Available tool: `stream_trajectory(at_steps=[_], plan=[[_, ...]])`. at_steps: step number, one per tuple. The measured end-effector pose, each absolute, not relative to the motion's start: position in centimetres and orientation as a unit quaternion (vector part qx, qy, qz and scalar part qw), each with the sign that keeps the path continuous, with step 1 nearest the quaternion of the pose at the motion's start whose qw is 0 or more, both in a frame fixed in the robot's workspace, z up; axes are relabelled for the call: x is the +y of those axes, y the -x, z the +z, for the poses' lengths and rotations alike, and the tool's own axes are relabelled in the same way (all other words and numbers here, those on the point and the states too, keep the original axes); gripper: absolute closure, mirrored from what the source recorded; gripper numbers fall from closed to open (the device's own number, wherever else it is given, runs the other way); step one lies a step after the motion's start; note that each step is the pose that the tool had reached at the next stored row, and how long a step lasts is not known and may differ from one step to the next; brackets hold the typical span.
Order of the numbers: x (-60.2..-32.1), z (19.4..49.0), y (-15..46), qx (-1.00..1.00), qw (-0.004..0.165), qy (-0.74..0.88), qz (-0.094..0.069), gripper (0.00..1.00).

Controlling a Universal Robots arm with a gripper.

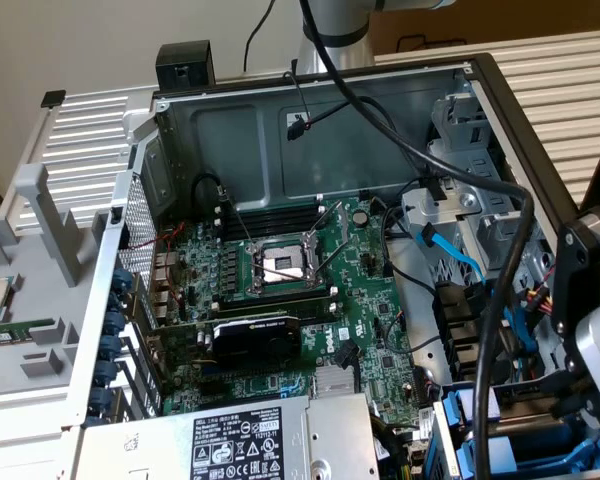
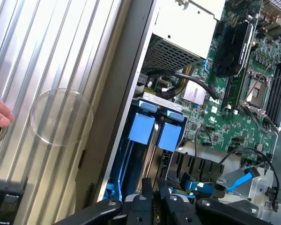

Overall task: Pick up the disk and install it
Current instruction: 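Insert the first disk wire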

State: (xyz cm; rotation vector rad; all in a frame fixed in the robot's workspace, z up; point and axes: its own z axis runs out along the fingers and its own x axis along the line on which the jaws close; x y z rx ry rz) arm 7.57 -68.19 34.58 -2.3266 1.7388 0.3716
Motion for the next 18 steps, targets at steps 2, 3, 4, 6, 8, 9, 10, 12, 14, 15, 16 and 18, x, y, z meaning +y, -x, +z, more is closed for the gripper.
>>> stream_trajectory(at_steps=[2,3,4,6,8,9,10,12,14,15,16,18], plan=[[-68.16,34.59,-7.49,0.591,0.104,0.790,0.124,0.84],[-68.14,34.59,-7.44,0.591,0.103,0.790,0.123,0.84],[-68.12,34.60,-7.39,0.591,0.102,0.790,0.123,0.84],[-68.05,34.60,-7.33,0.592,0.101,0.791,0.122,0.84],[-67.96,34.62,-7.28,0.592,0.099,0.791,0.120,0.84],[-67.91,34.62,-7.26,0.592,0.098,0.791,0.120,0.84],[-67.86,34.62,-7.26,0.592,0.097,0.791,0.119,0.84],[-67.80,34.63,-7.26,0.593,0.095,0.791,0.118,0.84],[-67.80,34.63,-7.25,0.593,0.095,0.791,0.118,0.84],[-67.80,34.63,-7.25,0.593,0.095,0.791,0.118,0.84],[-67.80,34.62,-7.25,0.593,0.095,0.791,0.118,0.84],[-67.78,34.64,-7.25,0.593,0.095,0.791,0.118,0.84]])
